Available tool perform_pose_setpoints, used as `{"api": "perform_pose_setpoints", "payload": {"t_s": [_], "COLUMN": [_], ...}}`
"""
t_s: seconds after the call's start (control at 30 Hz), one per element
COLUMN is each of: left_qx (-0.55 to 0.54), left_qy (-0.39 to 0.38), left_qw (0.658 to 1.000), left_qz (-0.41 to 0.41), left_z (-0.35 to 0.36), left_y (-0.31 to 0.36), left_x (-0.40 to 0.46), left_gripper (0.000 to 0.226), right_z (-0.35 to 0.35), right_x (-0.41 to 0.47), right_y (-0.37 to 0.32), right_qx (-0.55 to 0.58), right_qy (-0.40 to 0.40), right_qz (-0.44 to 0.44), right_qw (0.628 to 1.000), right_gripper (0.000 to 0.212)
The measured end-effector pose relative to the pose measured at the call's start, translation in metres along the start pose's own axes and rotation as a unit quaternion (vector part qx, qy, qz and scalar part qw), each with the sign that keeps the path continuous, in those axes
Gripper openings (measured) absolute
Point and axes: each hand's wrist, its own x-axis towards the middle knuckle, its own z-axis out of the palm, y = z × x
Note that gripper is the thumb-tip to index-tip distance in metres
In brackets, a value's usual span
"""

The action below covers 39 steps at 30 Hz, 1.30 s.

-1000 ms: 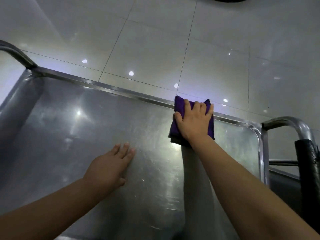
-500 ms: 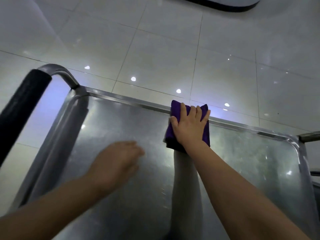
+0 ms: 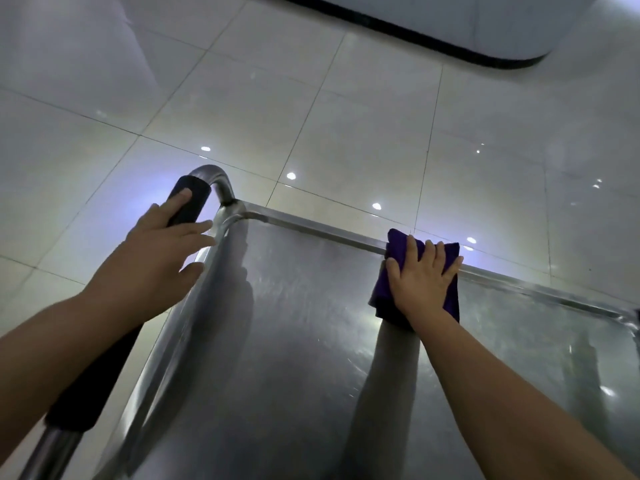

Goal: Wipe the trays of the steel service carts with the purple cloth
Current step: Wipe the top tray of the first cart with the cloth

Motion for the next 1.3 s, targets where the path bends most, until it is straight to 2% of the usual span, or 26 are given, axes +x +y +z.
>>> {"api": "perform_pose_setpoints", "payload": {"t_s": [0.17, 0.23, 0.37, 0.5, 0.63, 0.77, 0.9, 1.03, 1.3], "left_qx": [-0.066, -0.061, -0.079, -0.054, -0.016, -0.03, 0.017, 0.037, 0.054], "left_qy": [0.041, 0.035, 0.007, 0.014, 0.016, -0.018, 0.02, -0.007, 0.003], "left_qw": [0.996, 0.996, 0.992, 0.995, 0.999, 0.995, 0.999, 0.995, 0.992], "left_qz": [-0.052, -0.05, -0.098, -0.078, -0.05, -0.091, -0.029, -0.095, -0.118], "left_z": [-0.011, -0.009, -0.008, -0.007, -0.004, -0.005, -0.007, -0.009, -0.003], "left_y": [-0.006, -0.008, -0.013, -0.013, -0.014, -0.013, -0.005, 0.003, 0.005], "left_x": [-0.006, -0.006, -0.005, -0.004, -0.002, -0.003, -0.004, -0.004, -0.006], "left_gripper": [0.034, 0.034, 0.029, 0.023, 0.023, 0.023, 0.025, 0.024, 0.027], "right_z": [0.002, 0.001, 0.002, 0.006, 0.012, 0.018, 0.017, 0.017, 0.02], "right_x": [-0.008, -0.011, -0.016, -0.024, -0.044, -0.071, -0.065, -0.055, -0.051], "right_y": [-0.077, -0.111, -0.172, -0.224, -0.248, -0.241, -0.215, -0.17, -0.059], "right_qx": [0.008, 0.012, 0.008, 0.007, 0.011, 0.007, 0.007, 0.023, 0.028], "right_qy": [-0.002, 0.001, 0.001, 0.005, 0.004, -0.013, -0.007, -0.014, -0.01], "right_qz": [-0.048, -0.072, -0.122, -0.19, -0.266, -0.327, -0.346, -0.301, -0.201], "right_qw": [0.999, 0.997, 0.992, 0.982, 0.964, 0.945, 0.938, 0.953, 0.979], "right_gripper": [0.063, 0.063, 0.065, 0.065, 0.065, 0.063, 0.061, 0.061, 0.067]}}
